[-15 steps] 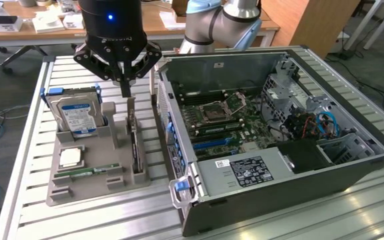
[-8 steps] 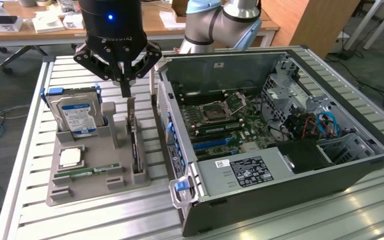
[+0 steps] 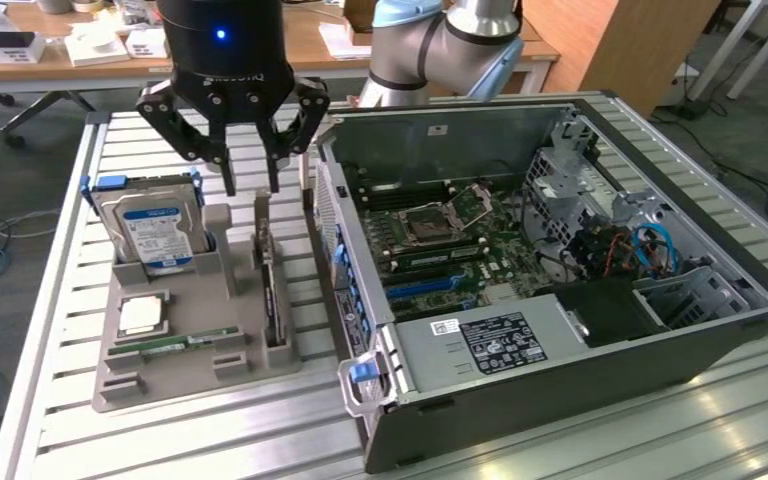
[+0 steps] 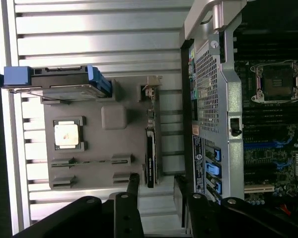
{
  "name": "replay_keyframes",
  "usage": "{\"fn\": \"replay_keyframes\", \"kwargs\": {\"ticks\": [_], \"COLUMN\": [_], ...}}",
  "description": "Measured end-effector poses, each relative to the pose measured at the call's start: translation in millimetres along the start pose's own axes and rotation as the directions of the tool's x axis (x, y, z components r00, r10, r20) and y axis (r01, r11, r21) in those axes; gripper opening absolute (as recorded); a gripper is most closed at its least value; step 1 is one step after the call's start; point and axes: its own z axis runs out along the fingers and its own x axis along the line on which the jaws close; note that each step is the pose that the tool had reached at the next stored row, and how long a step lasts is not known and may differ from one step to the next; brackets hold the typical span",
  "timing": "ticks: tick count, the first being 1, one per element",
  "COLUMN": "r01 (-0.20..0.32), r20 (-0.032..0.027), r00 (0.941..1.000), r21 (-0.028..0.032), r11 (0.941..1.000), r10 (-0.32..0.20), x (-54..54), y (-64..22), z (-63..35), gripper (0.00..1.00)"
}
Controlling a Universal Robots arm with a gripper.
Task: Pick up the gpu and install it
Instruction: 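Pick up the gpu and move the gpu toward the slot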
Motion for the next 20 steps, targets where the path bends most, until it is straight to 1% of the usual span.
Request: {"fn": "replay_keyframes", "kwargs": {"ticks": [1,2,6,20], "r01": [0.000,0.000,0.000,0.000], "r20": [0.0000,0.0000,0.0001,0.0000], "r00": [1.0000,1.0000,1.0000,1.0000], "r21": [0.0000,-0.0001,-0.0001,0.0000], "r11": [1.0000,1.0000,1.0000,1.0000], "r10": [0.000,0.000,0.000,0.000], "x": [0.0,0.0,0.0,0.6], "y": [0.0,0.0,0.0,-1.1], "z": [0.0,0.0,0.4,25.1], "gripper": [0.41,0.47,0.47,0.47]}}
